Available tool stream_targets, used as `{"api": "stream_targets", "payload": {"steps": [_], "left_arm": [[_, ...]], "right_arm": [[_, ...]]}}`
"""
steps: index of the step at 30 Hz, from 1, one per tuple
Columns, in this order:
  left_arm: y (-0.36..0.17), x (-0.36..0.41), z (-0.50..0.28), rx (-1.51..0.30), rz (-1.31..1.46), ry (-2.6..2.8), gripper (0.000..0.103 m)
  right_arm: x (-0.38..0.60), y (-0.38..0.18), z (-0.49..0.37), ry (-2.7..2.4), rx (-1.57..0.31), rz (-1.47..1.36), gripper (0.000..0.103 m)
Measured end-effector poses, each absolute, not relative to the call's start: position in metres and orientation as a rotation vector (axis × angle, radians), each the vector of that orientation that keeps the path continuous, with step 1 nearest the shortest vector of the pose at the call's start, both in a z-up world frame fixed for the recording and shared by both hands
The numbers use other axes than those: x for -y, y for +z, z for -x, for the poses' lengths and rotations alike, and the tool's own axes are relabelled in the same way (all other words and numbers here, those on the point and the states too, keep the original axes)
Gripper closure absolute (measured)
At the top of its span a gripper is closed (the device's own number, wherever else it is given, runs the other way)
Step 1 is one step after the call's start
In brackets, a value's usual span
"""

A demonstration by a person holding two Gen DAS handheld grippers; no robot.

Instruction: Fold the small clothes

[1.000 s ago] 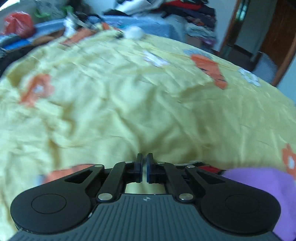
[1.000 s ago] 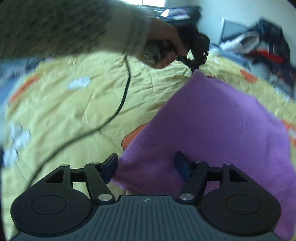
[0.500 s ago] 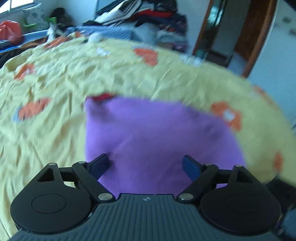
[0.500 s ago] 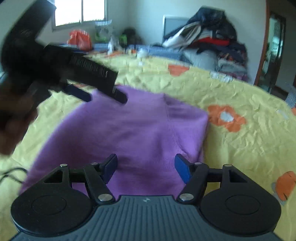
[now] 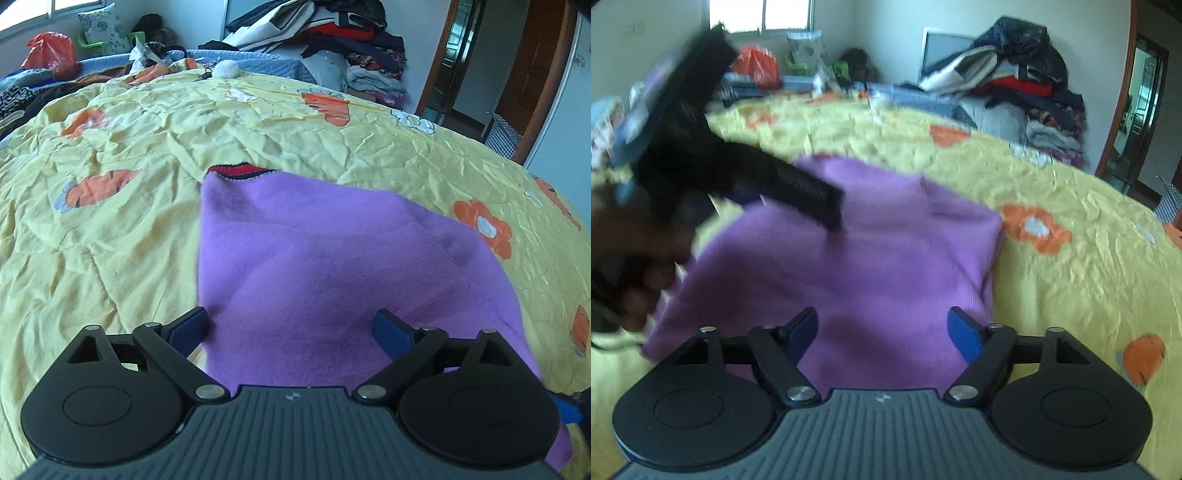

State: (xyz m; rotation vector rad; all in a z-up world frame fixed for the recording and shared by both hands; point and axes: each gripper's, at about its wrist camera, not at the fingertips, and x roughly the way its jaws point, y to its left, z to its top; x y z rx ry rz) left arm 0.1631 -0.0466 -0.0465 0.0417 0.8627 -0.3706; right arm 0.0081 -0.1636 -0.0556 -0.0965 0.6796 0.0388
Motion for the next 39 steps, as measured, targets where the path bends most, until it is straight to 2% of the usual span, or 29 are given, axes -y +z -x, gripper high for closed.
{"api": "stream_targets", "payload": {"steps": [2, 3, 12, 20, 29, 39], "left_arm": [[-0.047, 0.043, -0.161, -0.871, -0.032, -0.367, 0.006], [-0.047, 0.041, -0.160, -0.876, -0.027, -0.368, 0.006], [-0.032, 0.013, -0.093, -0.829, -0.095, -0.308, 0.000], [-0.054, -0.011, -0.011, -0.878, -0.080, -0.234, 0.000], [-0.063, 0.001, 0.024, -0.880, -0.127, -0.215, 0.000], [-0.065, 0.005, 0.034, -0.845, -0.110, -0.201, 0.000]], "right_arm": [[0.168, -0.067, -0.009, 0.017, -0.678, 0.099, 0.015], [0.171, -0.069, -0.008, 0.012, -0.677, 0.084, 0.014], [0.184, -0.056, 0.030, -0.015, -0.662, 0.028, 0.013], [0.194, -0.074, 0.078, -0.001, -0.729, -0.083, 0.013], [0.158, -0.083, 0.101, 0.034, -0.720, -0.019, 0.002], [0.142, -0.086, 0.107, 0.038, -0.709, 0.001, 0.000]]}}
